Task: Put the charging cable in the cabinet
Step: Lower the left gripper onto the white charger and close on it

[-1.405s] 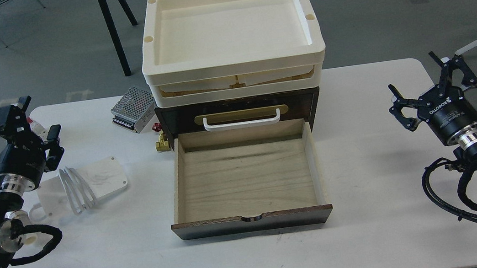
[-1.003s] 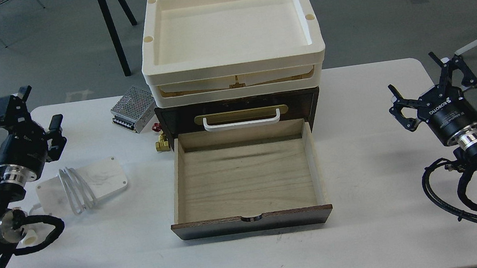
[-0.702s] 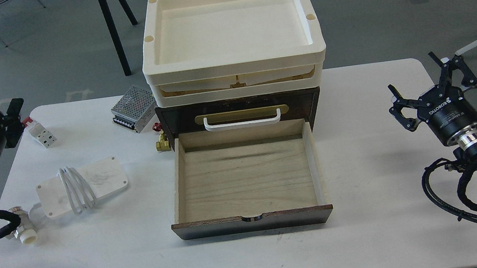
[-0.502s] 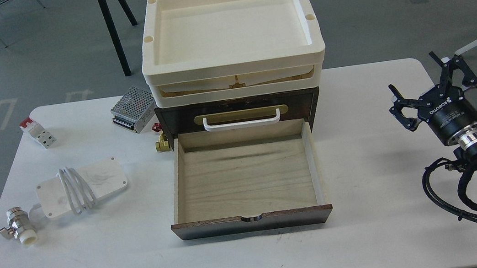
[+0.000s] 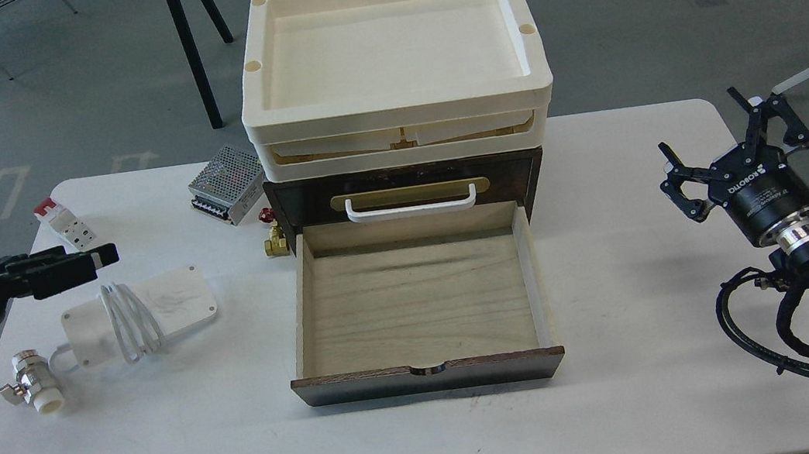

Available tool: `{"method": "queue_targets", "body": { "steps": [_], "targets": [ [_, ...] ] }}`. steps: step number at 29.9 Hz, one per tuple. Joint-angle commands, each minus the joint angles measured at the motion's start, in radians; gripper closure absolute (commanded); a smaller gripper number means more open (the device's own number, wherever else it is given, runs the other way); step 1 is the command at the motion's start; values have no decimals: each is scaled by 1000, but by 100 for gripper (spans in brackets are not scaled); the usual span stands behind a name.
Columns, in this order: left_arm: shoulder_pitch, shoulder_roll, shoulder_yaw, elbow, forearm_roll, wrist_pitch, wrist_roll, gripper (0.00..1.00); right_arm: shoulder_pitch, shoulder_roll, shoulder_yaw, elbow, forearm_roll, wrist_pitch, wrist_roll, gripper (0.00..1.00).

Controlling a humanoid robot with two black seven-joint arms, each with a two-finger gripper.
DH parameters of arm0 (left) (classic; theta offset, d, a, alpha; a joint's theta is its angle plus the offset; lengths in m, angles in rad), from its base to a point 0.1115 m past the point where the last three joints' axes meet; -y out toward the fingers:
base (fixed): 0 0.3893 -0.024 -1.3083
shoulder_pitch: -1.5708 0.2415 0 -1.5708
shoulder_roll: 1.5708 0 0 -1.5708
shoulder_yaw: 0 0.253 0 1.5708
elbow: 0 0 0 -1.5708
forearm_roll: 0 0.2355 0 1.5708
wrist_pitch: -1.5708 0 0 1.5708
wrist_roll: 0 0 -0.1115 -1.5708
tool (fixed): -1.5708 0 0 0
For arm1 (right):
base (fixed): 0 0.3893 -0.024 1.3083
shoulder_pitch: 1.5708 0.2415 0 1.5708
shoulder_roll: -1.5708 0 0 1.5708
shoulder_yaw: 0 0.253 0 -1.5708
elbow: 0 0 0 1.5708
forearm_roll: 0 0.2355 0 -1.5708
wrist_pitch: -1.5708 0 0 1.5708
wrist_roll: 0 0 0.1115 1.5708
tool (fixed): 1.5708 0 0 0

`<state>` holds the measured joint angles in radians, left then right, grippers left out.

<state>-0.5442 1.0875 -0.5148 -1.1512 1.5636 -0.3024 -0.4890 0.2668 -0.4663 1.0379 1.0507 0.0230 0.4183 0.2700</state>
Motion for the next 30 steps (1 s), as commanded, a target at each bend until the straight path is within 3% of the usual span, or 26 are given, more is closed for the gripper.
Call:
{"method": "queue_targets", "body": {
  "steps": [1,8,15,21,24,30],
  "targets": [
    [13,-6,48,5,6,32,0,1,-1,0,1,0,0,0,0,1],
    [15,-76,188,120,4,166,0,1,-1,0,1,0,0,0,0,1],
    [13,-182,191,270,3,175,0,1,-1,0,1,0,0,0,0,1],
    [12,-225,193,289,9,189,0,2,-1,1,1,0,0,0,0,1],
    [13,-239,205,295,21,226,0,7,-1,1,1,0,0,0,0,1],
    [10,-250,231,304,24,233,0,28,-1,0,1,0,0,0,0,1]
  ]
}}
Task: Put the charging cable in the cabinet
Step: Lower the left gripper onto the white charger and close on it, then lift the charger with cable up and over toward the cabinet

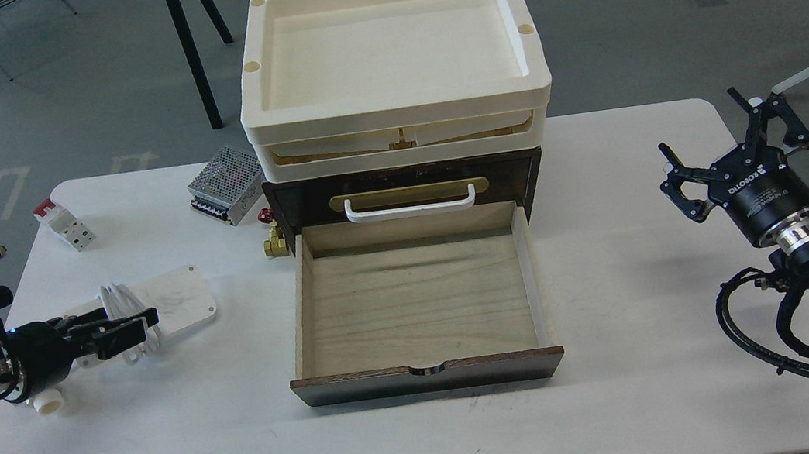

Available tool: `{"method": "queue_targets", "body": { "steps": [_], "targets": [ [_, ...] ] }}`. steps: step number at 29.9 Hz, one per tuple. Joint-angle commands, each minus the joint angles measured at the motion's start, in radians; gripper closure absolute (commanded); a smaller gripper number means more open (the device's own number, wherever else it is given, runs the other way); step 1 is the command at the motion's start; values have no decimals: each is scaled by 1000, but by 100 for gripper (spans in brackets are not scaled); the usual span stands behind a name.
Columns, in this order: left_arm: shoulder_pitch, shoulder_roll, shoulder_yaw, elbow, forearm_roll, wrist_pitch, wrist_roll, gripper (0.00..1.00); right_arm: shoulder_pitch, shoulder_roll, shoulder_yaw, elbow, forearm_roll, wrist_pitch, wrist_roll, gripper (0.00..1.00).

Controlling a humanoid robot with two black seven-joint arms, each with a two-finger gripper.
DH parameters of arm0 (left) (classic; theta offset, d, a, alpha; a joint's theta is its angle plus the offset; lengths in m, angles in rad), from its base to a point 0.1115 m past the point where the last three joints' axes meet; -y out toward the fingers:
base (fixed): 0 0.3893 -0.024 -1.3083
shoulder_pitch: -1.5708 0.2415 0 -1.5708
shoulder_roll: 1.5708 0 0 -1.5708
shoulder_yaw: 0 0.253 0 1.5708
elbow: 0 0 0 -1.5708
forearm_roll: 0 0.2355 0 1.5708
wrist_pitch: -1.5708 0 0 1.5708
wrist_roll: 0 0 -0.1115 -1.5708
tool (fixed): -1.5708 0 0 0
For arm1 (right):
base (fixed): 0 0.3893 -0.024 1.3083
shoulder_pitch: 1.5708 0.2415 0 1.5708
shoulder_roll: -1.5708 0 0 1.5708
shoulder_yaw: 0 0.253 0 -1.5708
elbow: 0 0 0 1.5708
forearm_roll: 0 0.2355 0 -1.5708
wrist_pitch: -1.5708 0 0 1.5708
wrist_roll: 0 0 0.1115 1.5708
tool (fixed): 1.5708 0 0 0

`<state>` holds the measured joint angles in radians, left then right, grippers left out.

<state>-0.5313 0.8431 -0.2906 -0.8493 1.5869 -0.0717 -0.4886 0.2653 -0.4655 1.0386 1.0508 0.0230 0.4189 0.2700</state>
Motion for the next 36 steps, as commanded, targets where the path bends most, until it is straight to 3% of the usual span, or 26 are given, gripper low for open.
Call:
{"method": "queue_targets", "body": {
  "steps": [1,6,10,15,23,26,36],
  "targets": [
    [-1,-10,7,3,2,6,0,35,0,-1,0,-1,0,0,0,1],
    [-6,-18,36,7,45,55,0,79,0,-1,0,-2,0,0,0,1],
    [-4,-21,41,27,71,75,0,92,0,-1,1,-2,0,0,0,1],
    [-9,-16,41,29,70,110,0,98,0,-1,1,-2,0,0,0,1],
    [-16,-1,21,18,53,130,0,99,0,1,1,-2,0,-2,0,1],
    [-16,52,10,7,13,171,0,99,0,1,1,-3,0,-2,0,1],
    [-16,200,-67,-24,-229,177,0,99,0,1,1,-3,0,-3,0,1]
  ]
}}
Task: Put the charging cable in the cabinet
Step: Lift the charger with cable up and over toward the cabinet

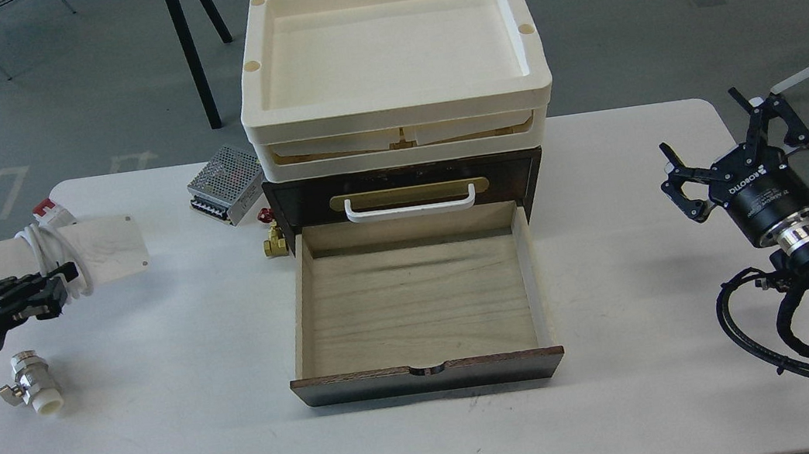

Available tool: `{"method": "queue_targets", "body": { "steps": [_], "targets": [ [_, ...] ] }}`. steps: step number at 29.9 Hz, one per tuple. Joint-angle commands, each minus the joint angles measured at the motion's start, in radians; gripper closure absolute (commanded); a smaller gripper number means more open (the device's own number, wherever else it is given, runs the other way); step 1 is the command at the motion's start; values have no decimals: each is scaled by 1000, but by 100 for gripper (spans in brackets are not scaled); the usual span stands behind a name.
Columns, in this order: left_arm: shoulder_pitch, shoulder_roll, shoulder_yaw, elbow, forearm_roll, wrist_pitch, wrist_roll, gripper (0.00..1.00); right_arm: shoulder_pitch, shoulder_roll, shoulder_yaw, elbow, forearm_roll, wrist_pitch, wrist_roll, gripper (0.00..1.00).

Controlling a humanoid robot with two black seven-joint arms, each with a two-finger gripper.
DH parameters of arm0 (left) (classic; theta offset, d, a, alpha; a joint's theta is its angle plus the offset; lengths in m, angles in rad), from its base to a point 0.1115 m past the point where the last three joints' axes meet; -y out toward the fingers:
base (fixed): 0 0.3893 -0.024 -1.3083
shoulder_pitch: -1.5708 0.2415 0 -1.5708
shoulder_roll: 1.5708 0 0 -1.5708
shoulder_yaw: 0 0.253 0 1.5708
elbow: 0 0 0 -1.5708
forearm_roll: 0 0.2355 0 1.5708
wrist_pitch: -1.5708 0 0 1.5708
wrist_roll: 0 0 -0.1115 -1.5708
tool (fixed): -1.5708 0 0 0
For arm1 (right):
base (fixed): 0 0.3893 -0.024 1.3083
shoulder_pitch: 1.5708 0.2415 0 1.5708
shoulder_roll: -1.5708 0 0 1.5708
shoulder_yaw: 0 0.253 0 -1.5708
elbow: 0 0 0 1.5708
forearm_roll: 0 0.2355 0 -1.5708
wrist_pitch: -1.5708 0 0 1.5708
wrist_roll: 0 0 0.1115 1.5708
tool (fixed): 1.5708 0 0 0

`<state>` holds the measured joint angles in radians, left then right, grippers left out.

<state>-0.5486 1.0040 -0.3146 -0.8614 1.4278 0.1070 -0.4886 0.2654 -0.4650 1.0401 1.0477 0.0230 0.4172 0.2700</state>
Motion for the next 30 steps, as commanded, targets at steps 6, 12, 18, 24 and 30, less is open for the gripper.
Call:
{"method": "queue_targets", "body": {
  "steps": [6,12,18,24,30],
  "targets": [
    [-4,182,-184,-48,-257,-24,0,98,0,0,-2,0,0,-3,0,1],
    [-206,277,-319,-64,-302,-307,0,98,0,3,-2,0,0,-3,0,1],
    [-439,283,-379,-187,-300,-541,0,98,0,3,-2,0,0,-3,0,1],
    [-622,271,-366,-473,-294,-596,0,98,0,3,0,0,0,-5,0,1],
    [-640,225,-359,-708,-239,-596,0,98,0,3,0,0,0,-5,0,1]
  ]
}}
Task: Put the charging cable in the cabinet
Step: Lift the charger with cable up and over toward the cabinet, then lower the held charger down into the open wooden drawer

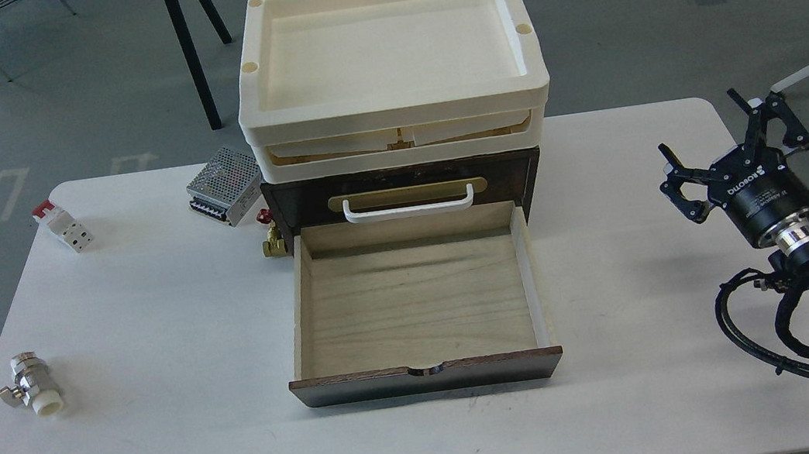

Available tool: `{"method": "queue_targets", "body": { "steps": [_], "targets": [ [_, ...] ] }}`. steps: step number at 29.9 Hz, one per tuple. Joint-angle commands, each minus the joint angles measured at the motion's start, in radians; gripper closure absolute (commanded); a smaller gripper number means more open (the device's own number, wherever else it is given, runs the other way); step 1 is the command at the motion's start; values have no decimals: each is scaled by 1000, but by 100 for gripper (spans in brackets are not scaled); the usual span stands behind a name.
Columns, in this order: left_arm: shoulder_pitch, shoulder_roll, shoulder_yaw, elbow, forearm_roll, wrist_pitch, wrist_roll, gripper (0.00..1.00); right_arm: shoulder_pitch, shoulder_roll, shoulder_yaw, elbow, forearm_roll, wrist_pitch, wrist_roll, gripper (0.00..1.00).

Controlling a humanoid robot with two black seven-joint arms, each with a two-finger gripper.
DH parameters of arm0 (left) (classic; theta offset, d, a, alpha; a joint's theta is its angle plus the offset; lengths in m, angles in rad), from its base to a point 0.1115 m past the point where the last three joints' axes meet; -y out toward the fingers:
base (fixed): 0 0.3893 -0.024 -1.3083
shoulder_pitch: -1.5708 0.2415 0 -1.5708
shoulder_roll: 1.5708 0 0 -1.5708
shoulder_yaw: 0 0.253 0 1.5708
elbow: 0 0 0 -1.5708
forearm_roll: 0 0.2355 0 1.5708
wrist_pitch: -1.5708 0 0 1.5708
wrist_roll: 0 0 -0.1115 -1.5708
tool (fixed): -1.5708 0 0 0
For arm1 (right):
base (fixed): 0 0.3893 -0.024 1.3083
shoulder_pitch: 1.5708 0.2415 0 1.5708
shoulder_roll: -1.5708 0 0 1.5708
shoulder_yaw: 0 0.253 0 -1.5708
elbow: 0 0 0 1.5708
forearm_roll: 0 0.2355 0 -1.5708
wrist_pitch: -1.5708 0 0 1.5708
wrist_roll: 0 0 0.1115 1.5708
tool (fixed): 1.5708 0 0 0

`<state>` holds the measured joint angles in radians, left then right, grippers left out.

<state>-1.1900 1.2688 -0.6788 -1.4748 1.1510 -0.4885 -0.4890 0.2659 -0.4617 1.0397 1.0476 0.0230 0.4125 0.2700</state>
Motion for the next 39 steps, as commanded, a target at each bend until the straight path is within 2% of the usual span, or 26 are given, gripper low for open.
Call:
{"method": "queue_targets", "body": {
  "steps": [1,6,14,23,31,34,39],
  "targets": [
    [6,-75,15,-114,65,0,0,97,1,0,0,-1,0,0,0,1],
    [6,-198,140,-148,191,0,0,97,-1,0,0,-1,0,0,0,1],
    [27,-307,309,-148,274,0,0,97,1,0,0,-1,-2,0,0,1],
    [168,-367,321,-151,340,1,0,96,-1,0,0,-1,-2,0,0,1],
    [340,-456,320,-95,423,108,0,96,-1,0,-1,-1,-2,0,0,1],
    [380,-492,321,-69,426,149,0,96,-1,0,-1,-1,-2,0,0,1],
    [418,-574,321,10,427,171,0,96,-1,0,-1,-1,-2,0,0,1]
  ]
}}
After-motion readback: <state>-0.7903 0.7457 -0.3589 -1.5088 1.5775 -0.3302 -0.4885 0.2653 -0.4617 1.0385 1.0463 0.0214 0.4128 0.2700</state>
